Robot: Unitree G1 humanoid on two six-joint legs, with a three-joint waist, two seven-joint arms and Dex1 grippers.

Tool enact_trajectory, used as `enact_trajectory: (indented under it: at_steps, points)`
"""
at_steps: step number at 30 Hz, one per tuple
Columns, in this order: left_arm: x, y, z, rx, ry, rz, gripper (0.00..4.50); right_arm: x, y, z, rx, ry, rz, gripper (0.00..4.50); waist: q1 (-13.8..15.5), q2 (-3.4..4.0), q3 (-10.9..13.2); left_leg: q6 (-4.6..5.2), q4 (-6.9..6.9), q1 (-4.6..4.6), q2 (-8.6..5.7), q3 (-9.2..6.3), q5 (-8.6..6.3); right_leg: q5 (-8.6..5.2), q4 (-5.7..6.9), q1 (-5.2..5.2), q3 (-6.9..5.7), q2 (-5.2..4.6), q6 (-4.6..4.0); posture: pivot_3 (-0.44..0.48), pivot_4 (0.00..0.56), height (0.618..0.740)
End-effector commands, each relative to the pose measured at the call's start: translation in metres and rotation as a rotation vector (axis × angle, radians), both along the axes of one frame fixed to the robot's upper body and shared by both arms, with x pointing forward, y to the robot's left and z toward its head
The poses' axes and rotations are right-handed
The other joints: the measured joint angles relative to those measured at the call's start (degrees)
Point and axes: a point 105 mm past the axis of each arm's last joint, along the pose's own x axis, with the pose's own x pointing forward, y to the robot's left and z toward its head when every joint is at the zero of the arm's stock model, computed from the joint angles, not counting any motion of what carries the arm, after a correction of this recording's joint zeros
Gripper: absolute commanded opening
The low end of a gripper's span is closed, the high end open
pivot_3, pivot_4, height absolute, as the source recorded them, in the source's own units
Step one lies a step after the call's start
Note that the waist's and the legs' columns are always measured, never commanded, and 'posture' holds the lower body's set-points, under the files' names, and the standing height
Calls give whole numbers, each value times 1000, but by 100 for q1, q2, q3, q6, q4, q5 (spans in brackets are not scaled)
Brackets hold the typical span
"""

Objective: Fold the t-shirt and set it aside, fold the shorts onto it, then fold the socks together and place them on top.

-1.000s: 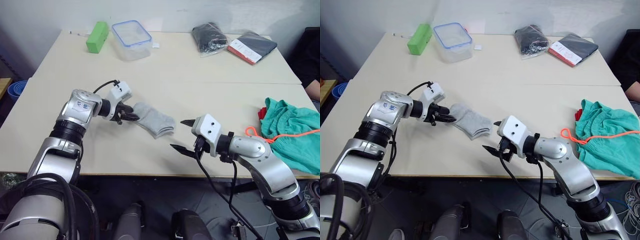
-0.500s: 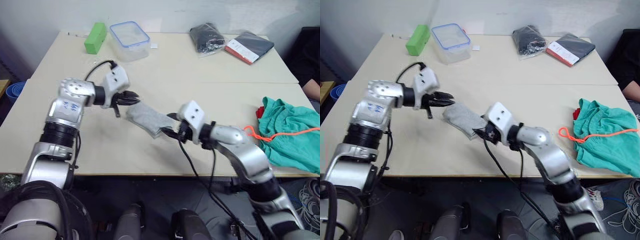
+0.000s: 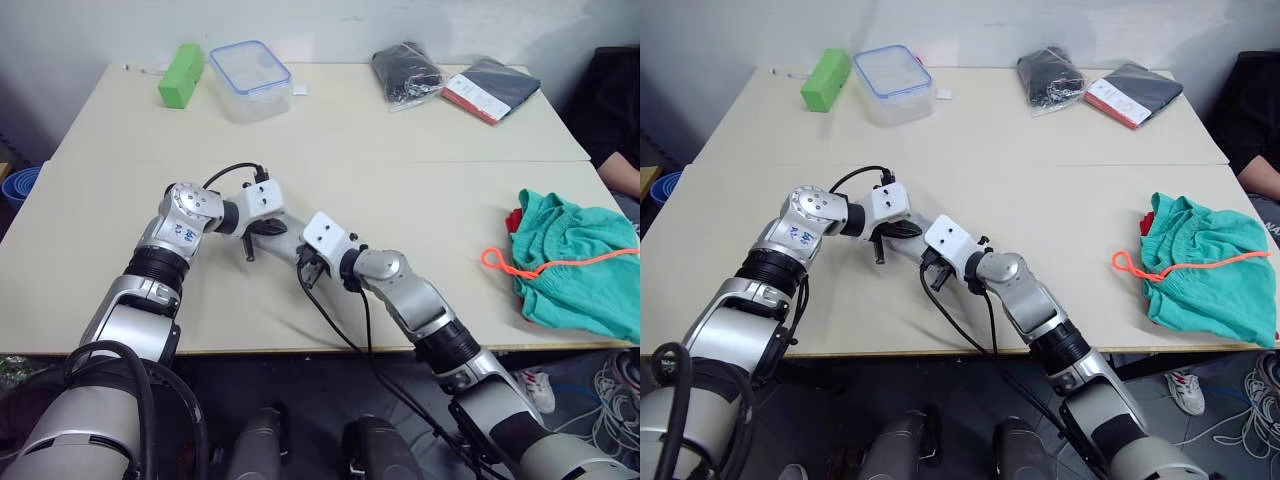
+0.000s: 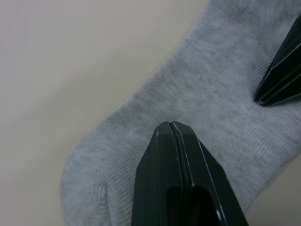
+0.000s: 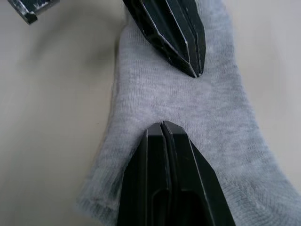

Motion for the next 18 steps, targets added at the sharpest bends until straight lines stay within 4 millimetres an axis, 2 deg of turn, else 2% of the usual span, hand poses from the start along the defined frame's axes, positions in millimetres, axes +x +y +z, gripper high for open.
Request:
enact_trajectory:
  at_steps: [1,5,11,12,15,18]
  points:
    - [-7,9,-13,55,23,-14,0,-5,-25,-27,-93,58,-2,24,9,-2,-4,0,0,1,0,0,0,0,0,2,0,0,0,0,150,740]
    - [-15,13,-20,96,18,-30,0,-11,-50,-23,-122,71,48,24,23,-8,-11,5,5,6,-2,-1,-4,0,-1,12,0,-4,0,0,150,740]
    - [-16,12,-15,84,-19,-17,0,-17,-75,-15,-163,93,110,24,18,-13,-16,8,7,16,-1,-4,-6,0,-2,26,-4,-5,0,0,150,740]
    - [-14,12,-14,75,-25,-6,0,-16,-75,-11,-144,94,111,24,17,-13,-16,8,6,16,-2,-4,-6,0,-2,25,-3,-5,0,0,150,740]
    - [-9,12,-3,17,-46,25,0,-16,-58,23,13,87,136,24,17,-13,-16,7,7,16,1,-4,-6,0,-1,24,-4,-3,0,0,150,740]
    - [-6,15,17,-85,-47,71,0,-16,-46,53,99,59,146,24,3,-12,-14,6,10,3,3,-4,-4,0,4,9,-3,-2,0,0,150,740]
